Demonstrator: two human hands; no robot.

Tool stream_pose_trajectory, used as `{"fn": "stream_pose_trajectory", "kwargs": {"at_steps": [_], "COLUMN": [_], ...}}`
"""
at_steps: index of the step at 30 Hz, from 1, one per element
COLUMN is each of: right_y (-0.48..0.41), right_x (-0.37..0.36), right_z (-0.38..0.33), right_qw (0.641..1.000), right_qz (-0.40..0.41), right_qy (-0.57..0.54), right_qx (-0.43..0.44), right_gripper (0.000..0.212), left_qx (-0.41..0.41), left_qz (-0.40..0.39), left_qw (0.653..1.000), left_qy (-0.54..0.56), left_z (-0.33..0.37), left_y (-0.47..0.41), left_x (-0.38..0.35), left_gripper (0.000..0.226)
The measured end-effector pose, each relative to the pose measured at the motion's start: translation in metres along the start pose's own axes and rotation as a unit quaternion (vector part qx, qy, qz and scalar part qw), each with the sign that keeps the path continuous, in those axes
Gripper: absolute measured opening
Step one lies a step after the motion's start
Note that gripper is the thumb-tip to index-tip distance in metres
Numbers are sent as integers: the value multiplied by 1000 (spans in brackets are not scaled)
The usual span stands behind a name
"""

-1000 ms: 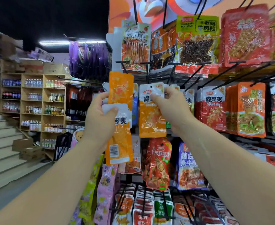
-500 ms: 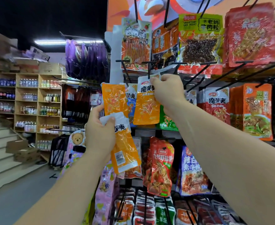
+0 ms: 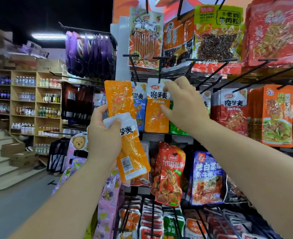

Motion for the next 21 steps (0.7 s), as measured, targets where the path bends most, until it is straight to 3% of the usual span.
{"fn": "stream_pose_trajectory", "kwargs": {"at_steps": [2, 4, 11, 21], "right_y": [7, 13, 16, 12], "right_x": [-8, -24, -54, -83], "right_z": [-9, -9, 0, 6], "right_qw": [988, 970, 924, 878], "right_qz": [-13, -69, -221, -289], "right_qy": [111, 170, 265, 343], "right_qx": [106, 157, 167, 167], "right_gripper": [48, 59, 70, 73], "left_qx": [-1, -3, -9, -9], "left_qz": [-3, -7, -25, -31], "left_qw": [1000, 1000, 1000, 999], "left_qy": [2, 3, 1, 2], "left_z": [1, 2, 3, 5], "left_y": [0, 0, 0, 1], "left_x": [-1, -2, -4, -5], "left_gripper": [41, 39, 35, 38]}}
Point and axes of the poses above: each hand's wrist, its own y-axis away from the middle knuckle, its own x-axis out of the back of the hand, z = x × y, the point moved 10 cm from there along -y, towards the middle knuckle, and after that the axes turned 6 degrees about z, right-handed, at the moved point
